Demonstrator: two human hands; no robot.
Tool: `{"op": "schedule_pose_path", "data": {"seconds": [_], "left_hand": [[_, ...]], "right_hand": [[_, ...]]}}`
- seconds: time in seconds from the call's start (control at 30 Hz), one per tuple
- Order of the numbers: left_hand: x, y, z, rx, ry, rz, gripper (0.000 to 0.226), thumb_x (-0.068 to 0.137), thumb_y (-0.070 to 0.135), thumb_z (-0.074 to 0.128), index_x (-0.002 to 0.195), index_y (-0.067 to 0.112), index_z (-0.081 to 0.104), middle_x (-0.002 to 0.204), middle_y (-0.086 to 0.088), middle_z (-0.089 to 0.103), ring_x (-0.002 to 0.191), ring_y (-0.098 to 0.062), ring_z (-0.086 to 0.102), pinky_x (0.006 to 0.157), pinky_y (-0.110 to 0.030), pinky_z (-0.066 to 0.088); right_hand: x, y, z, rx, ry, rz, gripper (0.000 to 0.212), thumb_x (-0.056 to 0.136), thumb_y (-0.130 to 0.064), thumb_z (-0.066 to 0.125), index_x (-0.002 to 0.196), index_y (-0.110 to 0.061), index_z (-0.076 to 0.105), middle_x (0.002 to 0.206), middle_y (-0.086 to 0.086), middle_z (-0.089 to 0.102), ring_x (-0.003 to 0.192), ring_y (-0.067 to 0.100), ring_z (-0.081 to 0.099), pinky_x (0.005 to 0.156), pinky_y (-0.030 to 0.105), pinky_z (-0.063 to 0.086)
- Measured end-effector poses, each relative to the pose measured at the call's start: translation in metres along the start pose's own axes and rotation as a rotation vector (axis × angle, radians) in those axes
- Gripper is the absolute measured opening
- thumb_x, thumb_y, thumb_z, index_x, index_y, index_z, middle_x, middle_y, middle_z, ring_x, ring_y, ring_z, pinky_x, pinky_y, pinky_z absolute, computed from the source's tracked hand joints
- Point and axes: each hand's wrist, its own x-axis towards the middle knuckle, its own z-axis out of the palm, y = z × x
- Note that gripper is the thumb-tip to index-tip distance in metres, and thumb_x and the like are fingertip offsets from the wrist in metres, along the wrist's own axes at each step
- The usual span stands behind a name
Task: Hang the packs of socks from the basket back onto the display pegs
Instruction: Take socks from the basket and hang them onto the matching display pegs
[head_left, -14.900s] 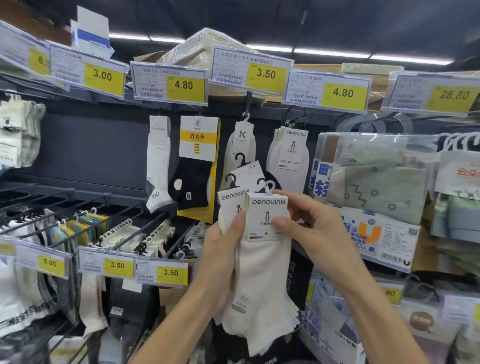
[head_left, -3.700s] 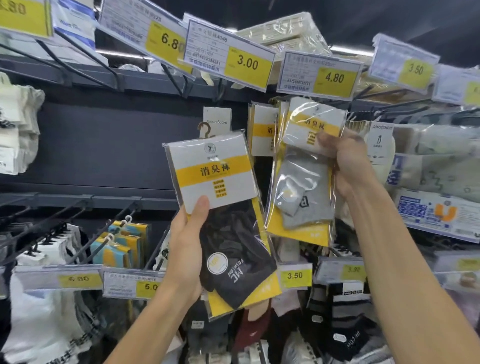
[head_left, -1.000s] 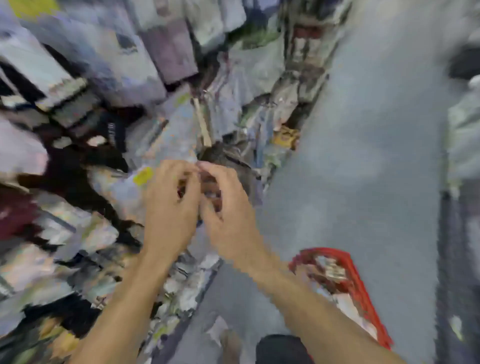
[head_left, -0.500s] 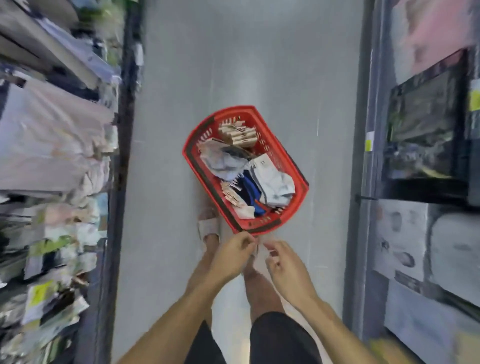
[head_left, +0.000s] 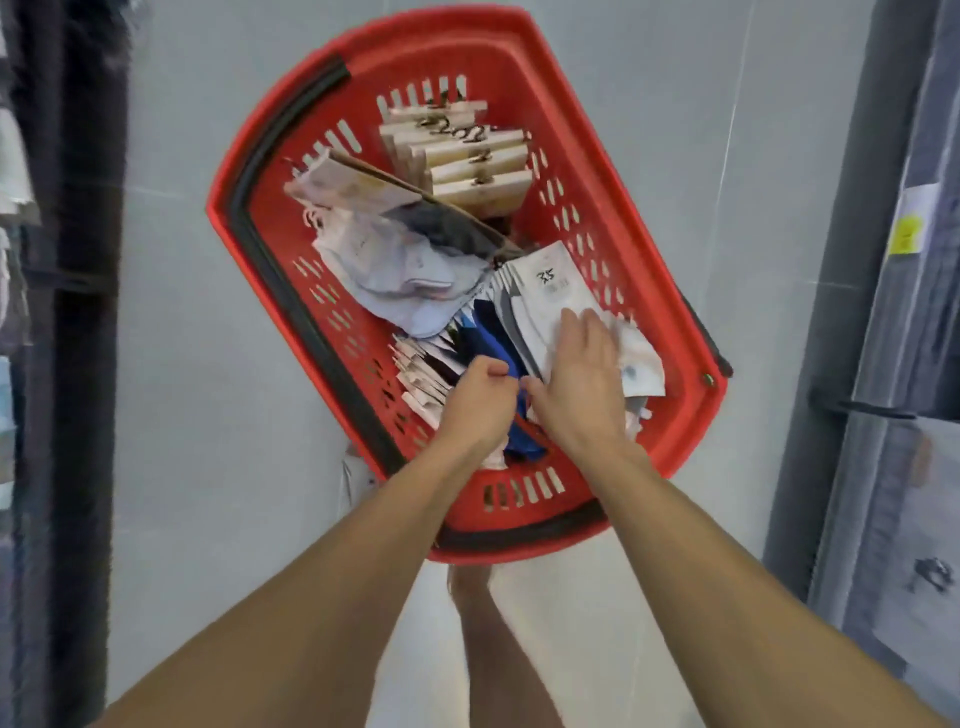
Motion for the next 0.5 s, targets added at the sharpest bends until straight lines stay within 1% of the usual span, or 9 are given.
{"op": "schedule_pose_path", "data": {"seconds": [0.1,0.13,0.2,0.23,0.27,0.33,0.37,0.43,0.5], "left_hand": [[0.026,0.006,0.010,-0.100,-0.034,0.003,0.034,0.098,0.015,0.052,0.133,0.015,0.053,0.128,-0.008,0.064,0.110,-0.021,0.061,0.102,-0.042,0.049],[0.031,0.008,0.012,-0.139,-0.059,0.003,0.039,0.099,0.015,0.052,0.138,0.015,0.049,0.128,-0.003,0.064,0.110,-0.015,0.060,0.102,-0.040,0.049],[0.039,0.013,0.017,-0.224,-0.099,-0.010,0.044,0.100,0.014,0.051,0.143,0.015,0.041,0.106,0.011,0.063,0.089,0.001,0.057,0.085,-0.025,0.051],[0.041,0.015,0.019,-0.248,-0.107,-0.018,0.045,0.099,0.015,0.052,0.143,0.016,0.039,0.095,0.016,0.058,0.079,0.007,0.052,0.077,-0.021,0.048],[0.043,0.017,0.022,-0.258,-0.113,-0.029,0.045,0.099,0.016,0.053,0.142,0.016,0.039,0.093,0.016,0.056,0.076,0.009,0.048,0.076,-0.022,0.047],[0.045,0.020,0.027,-0.307,-0.126,-0.061,0.046,0.099,0.022,0.055,0.141,0.016,0.040,0.109,0.006,0.060,0.083,0.003,0.052,0.082,-0.029,0.050],[0.044,0.021,0.028,-0.354,-0.125,-0.085,0.046,0.099,0.024,0.055,0.141,0.016,0.041,0.120,0.001,0.059,0.093,-0.004,0.056,0.086,-0.032,0.052],[0.045,0.022,0.031,-0.402,-0.087,-0.124,0.046,0.097,0.029,0.056,0.140,0.019,0.043,0.137,-0.005,0.047,0.114,-0.016,0.053,0.098,-0.040,0.051],[0.045,0.021,0.033,-0.360,-0.046,-0.106,0.040,0.095,0.032,0.059,0.133,0.022,0.049,0.138,-0.004,0.039,0.116,-0.017,0.048,0.106,-0.042,0.046]], "right_hand": [[0.013,0.012,0.016,-0.145,0.013,0.019,0.087,0.082,-0.029,0.072,0.150,-0.009,0.023,0.159,0.015,0.021,0.145,0.034,0.020,0.110,0.051,0.032],[0.015,0.017,0.019,-0.195,0.038,-0.009,0.083,0.081,-0.026,0.070,0.149,-0.009,0.026,0.156,0.015,0.025,0.140,0.036,0.027,0.105,0.051,0.036],[0.021,0.026,0.019,-0.220,0.107,-0.068,0.067,0.082,-0.018,0.063,0.142,-0.008,0.036,0.144,0.016,0.041,0.125,0.037,0.044,0.095,0.047,0.041],[0.025,0.029,0.017,-0.191,0.144,-0.081,0.057,0.082,-0.015,0.059,0.136,-0.008,0.041,0.134,0.016,0.050,0.116,0.038,0.050,0.091,0.045,0.043],[0.029,0.031,0.013,-0.140,0.179,-0.079,0.048,0.083,-0.014,0.056,0.129,-0.009,0.045,0.124,0.016,0.058,0.108,0.039,0.055,0.086,0.043,0.043],[0.034,0.034,0.005,-0.013,0.223,-0.045,0.042,0.084,-0.011,0.050,0.126,-0.012,0.047,0.110,0.017,0.065,0.099,0.042,0.060,0.077,0.042,0.041],[0.034,0.035,0.002,0.041,0.228,-0.025,0.045,0.085,-0.011,0.048,0.130,-0.014,0.046,0.108,0.017,0.067,0.098,0.043,0.060,0.074,0.041,0.039],[0.029,0.036,-0.001,0.099,0.211,-0.001,0.051,0.087,-0.013,0.046,0.137,-0.017,0.042,0.110,0.017,0.067,0.102,0.044,0.059,0.073,0.040,0.036],[0.023,0.036,-0.002,0.137,0.194,-0.002,0.052,0.089,-0.014,0.045,0.140,-0.018,0.041,0.115,0.014,0.067,0.107,0.040,0.059,0.078,0.041,0.041]]}}
